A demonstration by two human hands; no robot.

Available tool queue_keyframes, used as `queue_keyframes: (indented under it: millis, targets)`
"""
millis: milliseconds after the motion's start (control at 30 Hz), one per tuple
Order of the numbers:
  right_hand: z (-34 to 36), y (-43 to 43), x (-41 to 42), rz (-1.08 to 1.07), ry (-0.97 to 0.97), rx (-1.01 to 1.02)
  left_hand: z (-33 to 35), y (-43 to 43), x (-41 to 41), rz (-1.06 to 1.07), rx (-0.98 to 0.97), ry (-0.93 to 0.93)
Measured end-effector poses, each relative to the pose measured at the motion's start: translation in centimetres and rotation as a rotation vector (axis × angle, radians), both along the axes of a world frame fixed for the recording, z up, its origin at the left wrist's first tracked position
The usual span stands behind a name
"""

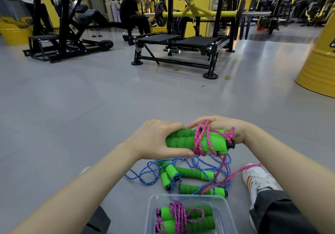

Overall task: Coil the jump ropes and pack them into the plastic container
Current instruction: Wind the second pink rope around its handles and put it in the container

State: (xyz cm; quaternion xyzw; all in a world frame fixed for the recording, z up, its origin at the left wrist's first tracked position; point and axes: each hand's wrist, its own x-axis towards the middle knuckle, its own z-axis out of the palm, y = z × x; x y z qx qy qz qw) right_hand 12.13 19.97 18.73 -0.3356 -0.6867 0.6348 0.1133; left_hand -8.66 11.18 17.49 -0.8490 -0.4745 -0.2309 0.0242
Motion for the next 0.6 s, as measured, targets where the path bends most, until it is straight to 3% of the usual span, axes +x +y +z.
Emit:
queue_keyframes:
  millis: [67, 167, 267, 367, 500, 600]
  targets:
    - [-0.9, -0.3, 0.3, -0.221, -0.12, 0.114, 0.4, 0.3, 0.3, 0.017, 0.049, -0.051]
    - [-2.7, -2.0, -1.6, -0.156, -0.373, 0.414, 0.2, 0.8, 0.1, 0.189, 0.09, -0.015]
    - [-3.6, -2.4, -4.6, -0.152, -0.358, 0.394, -0.6, 1.4, -0.7, 0.475, -0.006, -0.013]
    - [-2.8, -2.8, -6.2, -0.045, -0.452, 0.506, -1.0, 1.9, -2.3, 0.68, -0.166, -0.03]
    - [-1.2, -2.9, -6.7, 0.069, -0.546, 0.708, -1.5, 1.9, -4.3, 0.796, -0.243, -0.043]
    - [-0.2, -2.7, -6.1, 0.038, -0.493, 0.758, -1.8, 2.2, -4.7, 0.798, -0.289, -0.096]
